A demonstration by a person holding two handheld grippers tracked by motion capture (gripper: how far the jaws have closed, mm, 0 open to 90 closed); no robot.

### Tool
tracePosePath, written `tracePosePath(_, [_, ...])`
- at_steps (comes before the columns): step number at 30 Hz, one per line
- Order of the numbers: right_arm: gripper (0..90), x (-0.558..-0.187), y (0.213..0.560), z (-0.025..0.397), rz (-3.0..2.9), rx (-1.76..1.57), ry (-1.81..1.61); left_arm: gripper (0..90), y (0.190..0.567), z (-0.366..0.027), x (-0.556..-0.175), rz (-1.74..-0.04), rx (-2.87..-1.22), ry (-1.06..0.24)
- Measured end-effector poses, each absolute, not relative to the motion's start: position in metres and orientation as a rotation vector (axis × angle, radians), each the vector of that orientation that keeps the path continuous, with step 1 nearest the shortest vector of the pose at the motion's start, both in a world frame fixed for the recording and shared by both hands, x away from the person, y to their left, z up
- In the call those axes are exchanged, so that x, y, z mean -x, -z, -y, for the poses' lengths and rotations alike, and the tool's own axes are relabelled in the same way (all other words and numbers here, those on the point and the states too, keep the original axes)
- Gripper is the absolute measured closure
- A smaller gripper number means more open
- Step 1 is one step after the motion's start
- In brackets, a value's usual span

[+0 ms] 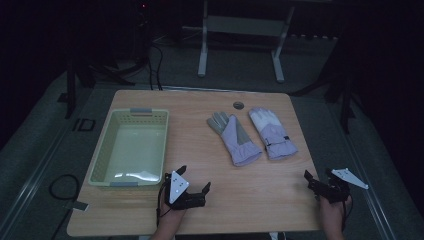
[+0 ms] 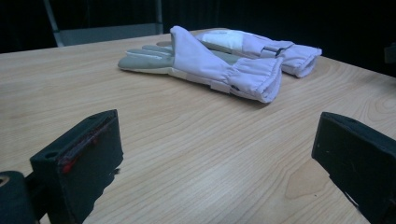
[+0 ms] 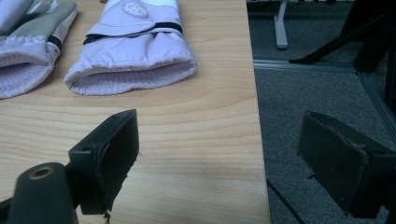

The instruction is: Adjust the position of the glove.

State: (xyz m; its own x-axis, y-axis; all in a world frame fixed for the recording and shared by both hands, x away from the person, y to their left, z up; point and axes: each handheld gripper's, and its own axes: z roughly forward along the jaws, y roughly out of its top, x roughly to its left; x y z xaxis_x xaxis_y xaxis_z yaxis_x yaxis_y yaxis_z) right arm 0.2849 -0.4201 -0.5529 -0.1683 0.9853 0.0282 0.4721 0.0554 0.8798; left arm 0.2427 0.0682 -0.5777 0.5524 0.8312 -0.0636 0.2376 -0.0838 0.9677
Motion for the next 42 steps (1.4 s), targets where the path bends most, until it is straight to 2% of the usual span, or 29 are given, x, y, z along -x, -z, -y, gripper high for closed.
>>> tracePosePath(19, [13.3,-0.289,0.554,0.412,-1.792,-1.438,-0.968,2.4,0.578,-0.067,-0.24,-0.924,-1.602,-0.673])
tracePosePath(27, [13.3,-0.294,0.551,0.411,-1.852,-1.431,-0.964,2.4,0.578,-0.068,-0.24,-0.918,-1.6,-0.636])
tracePosePath(42, [11.6,-0.314,0.493,0.405,-1.78,-1.411,-0.94,2.4,0.578,-0.067,-0.239,-0.913,-1.609,-0.65])
